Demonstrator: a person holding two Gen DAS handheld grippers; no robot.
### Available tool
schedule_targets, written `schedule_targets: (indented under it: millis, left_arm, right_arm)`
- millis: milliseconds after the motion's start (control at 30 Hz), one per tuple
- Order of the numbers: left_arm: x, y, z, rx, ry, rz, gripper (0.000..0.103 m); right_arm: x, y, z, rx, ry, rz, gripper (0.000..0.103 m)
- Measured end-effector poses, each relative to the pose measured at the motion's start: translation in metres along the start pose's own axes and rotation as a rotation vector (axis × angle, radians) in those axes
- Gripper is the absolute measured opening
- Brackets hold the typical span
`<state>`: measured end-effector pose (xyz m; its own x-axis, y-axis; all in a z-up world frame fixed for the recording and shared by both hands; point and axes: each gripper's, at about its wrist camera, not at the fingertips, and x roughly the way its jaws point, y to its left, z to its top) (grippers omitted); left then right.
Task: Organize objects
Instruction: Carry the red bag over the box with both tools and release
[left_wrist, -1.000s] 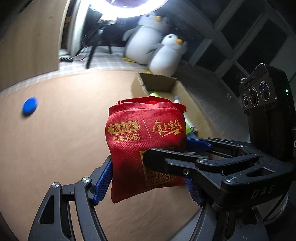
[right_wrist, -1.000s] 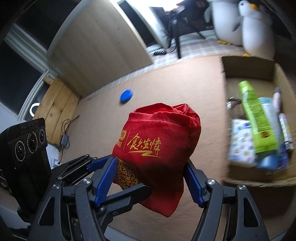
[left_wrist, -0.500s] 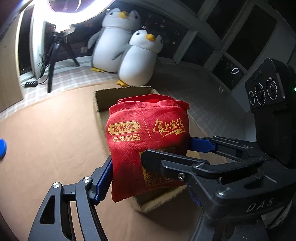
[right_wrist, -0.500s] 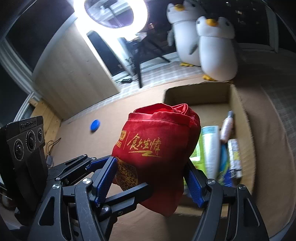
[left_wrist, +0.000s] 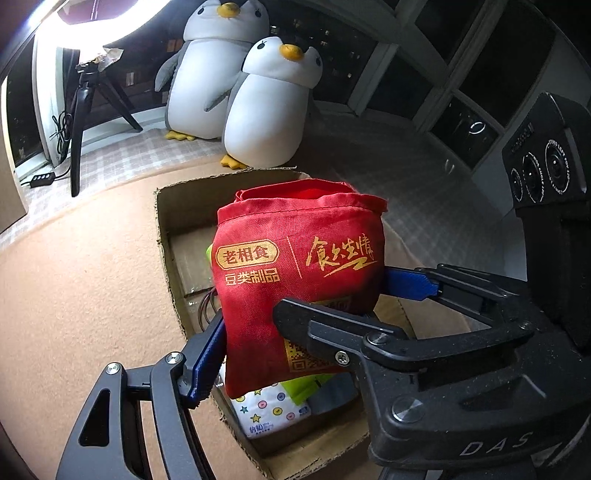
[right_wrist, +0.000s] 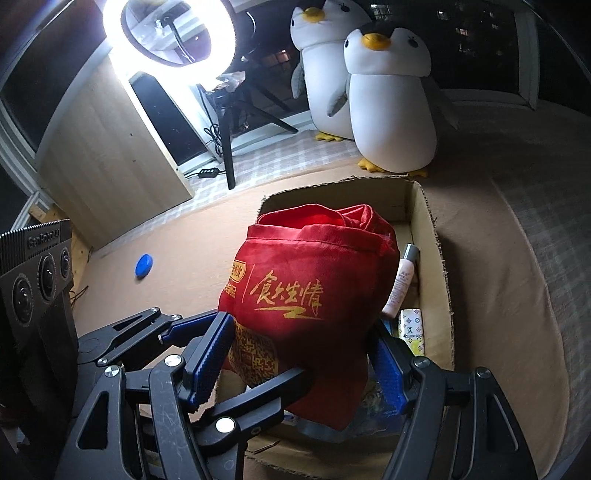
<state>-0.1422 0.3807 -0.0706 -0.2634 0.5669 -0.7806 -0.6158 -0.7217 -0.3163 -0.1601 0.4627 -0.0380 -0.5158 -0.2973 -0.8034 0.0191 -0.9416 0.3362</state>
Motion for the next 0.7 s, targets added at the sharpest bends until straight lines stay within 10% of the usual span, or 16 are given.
schedule_targets:
  millis: [700]
  left_arm:
    - [-0.035, 0.01, -0.013, 0.02, -0.044, 0.047, 0.085]
  right_arm:
    - [-0.012, 0.004, -0.007, 0.067, -0.039, -0.026, 0.069]
